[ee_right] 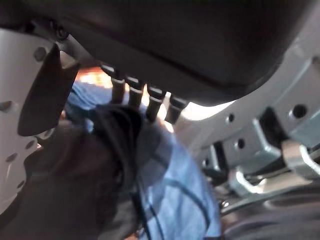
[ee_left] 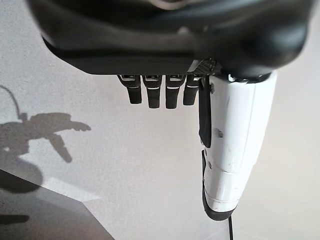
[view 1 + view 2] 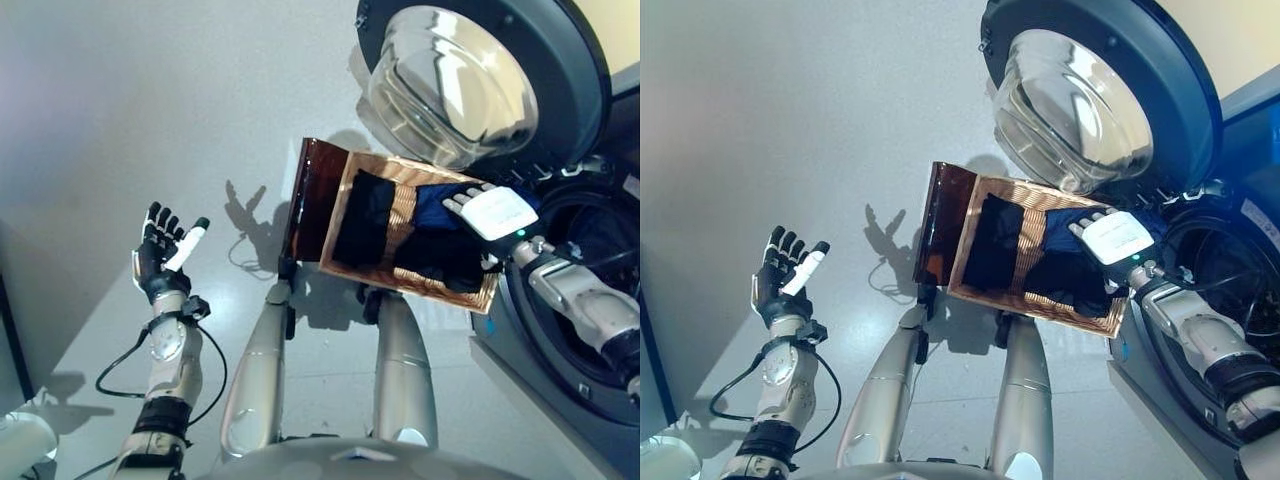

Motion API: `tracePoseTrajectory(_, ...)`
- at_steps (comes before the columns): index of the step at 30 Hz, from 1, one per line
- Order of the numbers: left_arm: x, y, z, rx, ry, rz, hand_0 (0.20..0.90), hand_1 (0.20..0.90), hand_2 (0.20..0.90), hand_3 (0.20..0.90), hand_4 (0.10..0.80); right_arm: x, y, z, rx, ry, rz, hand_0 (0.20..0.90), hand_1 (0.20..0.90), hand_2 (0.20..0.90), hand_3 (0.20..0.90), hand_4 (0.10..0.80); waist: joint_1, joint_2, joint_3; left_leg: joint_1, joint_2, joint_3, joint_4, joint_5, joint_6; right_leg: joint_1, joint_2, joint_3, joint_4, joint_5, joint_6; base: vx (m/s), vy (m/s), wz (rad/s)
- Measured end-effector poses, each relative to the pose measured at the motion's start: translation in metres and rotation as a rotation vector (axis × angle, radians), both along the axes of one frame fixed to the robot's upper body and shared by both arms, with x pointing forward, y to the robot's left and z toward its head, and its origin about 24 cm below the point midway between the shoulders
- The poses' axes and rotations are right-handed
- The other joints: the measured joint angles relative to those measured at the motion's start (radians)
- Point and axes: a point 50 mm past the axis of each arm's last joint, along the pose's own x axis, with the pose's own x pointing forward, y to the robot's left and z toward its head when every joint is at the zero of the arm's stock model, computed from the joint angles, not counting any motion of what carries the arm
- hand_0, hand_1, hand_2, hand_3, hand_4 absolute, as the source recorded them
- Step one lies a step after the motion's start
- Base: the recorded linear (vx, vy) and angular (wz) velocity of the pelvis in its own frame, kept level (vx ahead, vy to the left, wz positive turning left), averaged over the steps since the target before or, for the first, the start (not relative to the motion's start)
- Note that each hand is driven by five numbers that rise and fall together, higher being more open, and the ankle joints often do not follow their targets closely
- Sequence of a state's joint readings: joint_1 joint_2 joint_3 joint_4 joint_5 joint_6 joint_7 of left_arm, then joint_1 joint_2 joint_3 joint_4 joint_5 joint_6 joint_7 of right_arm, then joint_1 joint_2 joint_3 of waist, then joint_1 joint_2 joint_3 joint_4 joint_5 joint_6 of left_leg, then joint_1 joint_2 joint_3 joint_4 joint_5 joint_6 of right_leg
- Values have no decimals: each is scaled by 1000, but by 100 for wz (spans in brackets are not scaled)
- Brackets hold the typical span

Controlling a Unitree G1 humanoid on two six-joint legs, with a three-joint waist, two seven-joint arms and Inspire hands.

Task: Pick up the clothes and place them into the washing machine

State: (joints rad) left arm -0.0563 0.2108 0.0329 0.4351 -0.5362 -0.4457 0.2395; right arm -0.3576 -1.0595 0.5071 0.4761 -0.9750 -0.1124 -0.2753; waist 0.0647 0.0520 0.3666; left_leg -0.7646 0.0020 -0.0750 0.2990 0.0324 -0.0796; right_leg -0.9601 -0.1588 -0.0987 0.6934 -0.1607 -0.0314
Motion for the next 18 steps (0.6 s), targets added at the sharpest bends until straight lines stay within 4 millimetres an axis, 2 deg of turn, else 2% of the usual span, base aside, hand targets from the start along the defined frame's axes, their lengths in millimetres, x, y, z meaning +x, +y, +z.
tracePoseTrajectory(1, 0, 0, 0, 0, -1, 2, 900, 900, 900, 900, 800, 0, 0, 0, -2, 2, -2, 900, 900, 900, 900, 800, 1, 2, -1, -8, 2, 0, 7, -9, 6, -7, -1, 1, 5, -12, 6, 81, -46, 5)
tracePoseTrajectory(5, 0, 0, 1, -1, -3, 1, 900, 900, 900, 900, 800, 6, 0, 5, 1, -15, -15, 900, 900, 900, 900, 800, 3, 7, -2, -35, 2, -6, 16, -7, 2, -35, -1, -2, 22, -16, -1, -4, 4, 6)
tracePoseTrajectory(9, 0, 0, 1, 0, -5, 2, 900, 900, 900, 900, 800, 12, 2, 2, 27, -22, -36, 900, 900, 900, 900, 800, 5, 8, -2, -30, 2, -8, 17, -5, -3, -29, -2, -6, 28, -15, -11, 4, 6, 2)
tracePoseTrajectory(14, 6, 0, 12, -3, -52, 16, 900, 900, 900, 900, 800, 28, 17, -16, 158, -70, -125, 900, 900, 900, 900, 800, 4, 9, -3, -36, 2, -11, 43, -12, -5, -25, -7, -11, 39, -21, -7, 3, 9, 2)
tracePoseTrajectory(18, 8, 2, 38, -6, -165, 50, 900, 900, 900, 900, 800, 33, 27, -37, 242, -73, -194, 900, 900, 900, 900, 800, 8, 10, -7, -37, 4, -14, 50, -12, -5, -18, -8, -19, 43, -21, -6, 24, 16, 2)
